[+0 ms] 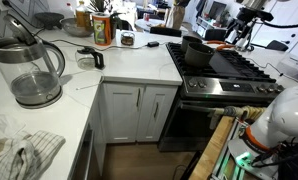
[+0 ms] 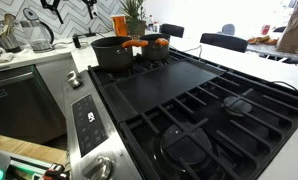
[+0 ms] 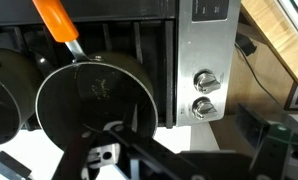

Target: Move the Pot to the right side of the stove

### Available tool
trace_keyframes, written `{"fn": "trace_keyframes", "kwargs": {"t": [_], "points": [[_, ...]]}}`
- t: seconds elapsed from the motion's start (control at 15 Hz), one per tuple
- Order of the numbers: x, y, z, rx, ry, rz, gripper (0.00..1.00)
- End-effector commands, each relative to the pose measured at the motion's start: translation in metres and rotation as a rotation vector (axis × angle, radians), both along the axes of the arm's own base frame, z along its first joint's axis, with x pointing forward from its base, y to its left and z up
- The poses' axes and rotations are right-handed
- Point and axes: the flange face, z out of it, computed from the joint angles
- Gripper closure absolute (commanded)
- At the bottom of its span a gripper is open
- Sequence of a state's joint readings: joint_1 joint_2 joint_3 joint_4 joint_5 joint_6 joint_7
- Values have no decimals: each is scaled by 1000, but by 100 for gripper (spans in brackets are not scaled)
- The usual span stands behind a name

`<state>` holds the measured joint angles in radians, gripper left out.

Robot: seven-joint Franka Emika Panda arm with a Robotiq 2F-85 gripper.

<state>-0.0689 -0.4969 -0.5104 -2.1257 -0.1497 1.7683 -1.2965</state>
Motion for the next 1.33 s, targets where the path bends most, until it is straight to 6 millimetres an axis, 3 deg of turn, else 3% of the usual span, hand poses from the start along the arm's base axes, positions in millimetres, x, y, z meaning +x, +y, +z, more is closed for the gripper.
{"fn": "trace_keyframes", "kwargs": {"t": [0.0, 0.47, 0.87, 1.0, 1.07, 1.27], "points": [[15, -41, 5, -12, 0, 24, 0], [29, -107, -16, -7, 42, 281, 0], [34, -147, -48, 43, 25, 327, 0], [37, -155, -58, 89, -23, 311, 0], [33, -142, -50, 51, 12, 294, 0], [36, -151, -59, 74, -8, 289, 0]]}}
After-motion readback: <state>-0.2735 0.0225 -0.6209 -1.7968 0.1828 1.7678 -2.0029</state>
